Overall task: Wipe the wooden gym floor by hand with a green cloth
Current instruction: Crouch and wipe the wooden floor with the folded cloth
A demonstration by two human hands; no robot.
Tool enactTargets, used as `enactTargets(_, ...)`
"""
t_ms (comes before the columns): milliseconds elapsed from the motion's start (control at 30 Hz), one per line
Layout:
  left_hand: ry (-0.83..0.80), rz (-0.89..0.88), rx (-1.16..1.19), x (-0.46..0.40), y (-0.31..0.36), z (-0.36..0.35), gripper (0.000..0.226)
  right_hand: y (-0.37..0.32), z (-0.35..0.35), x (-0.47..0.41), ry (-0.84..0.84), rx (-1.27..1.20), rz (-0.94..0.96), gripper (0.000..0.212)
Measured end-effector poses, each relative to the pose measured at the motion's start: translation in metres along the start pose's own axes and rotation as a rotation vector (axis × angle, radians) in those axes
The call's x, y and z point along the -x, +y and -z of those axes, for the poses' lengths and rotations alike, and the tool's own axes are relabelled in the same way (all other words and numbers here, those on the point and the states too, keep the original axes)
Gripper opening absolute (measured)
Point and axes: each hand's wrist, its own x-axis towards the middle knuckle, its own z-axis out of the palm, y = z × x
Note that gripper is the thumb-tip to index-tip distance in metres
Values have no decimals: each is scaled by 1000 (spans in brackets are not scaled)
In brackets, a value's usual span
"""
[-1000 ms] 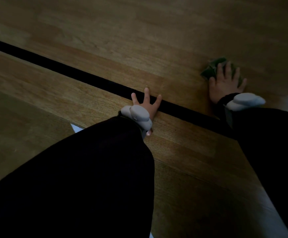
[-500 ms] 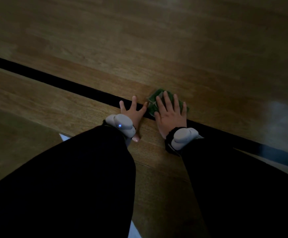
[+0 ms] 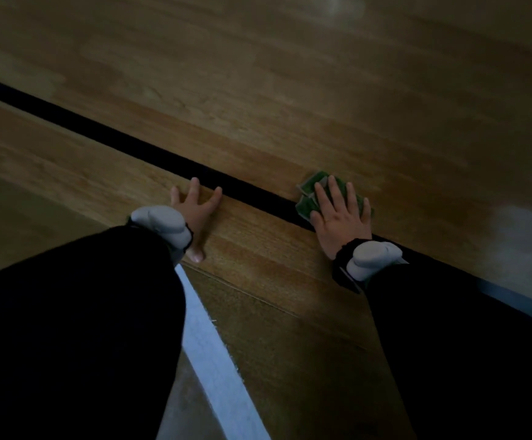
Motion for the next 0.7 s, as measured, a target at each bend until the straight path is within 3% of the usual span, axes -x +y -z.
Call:
enactTargets(233,2,-39,50,-4,1,-5,136,30,42,-69,-25,-74,-129,56)
enactTargets(433,-21,-51,96,2,4,2,130,2,48,-92,34,-46,-278,58)
enactTargets(700,-87,-29,112,4,6,7,132,-115,14,-72,35,87,190,57)
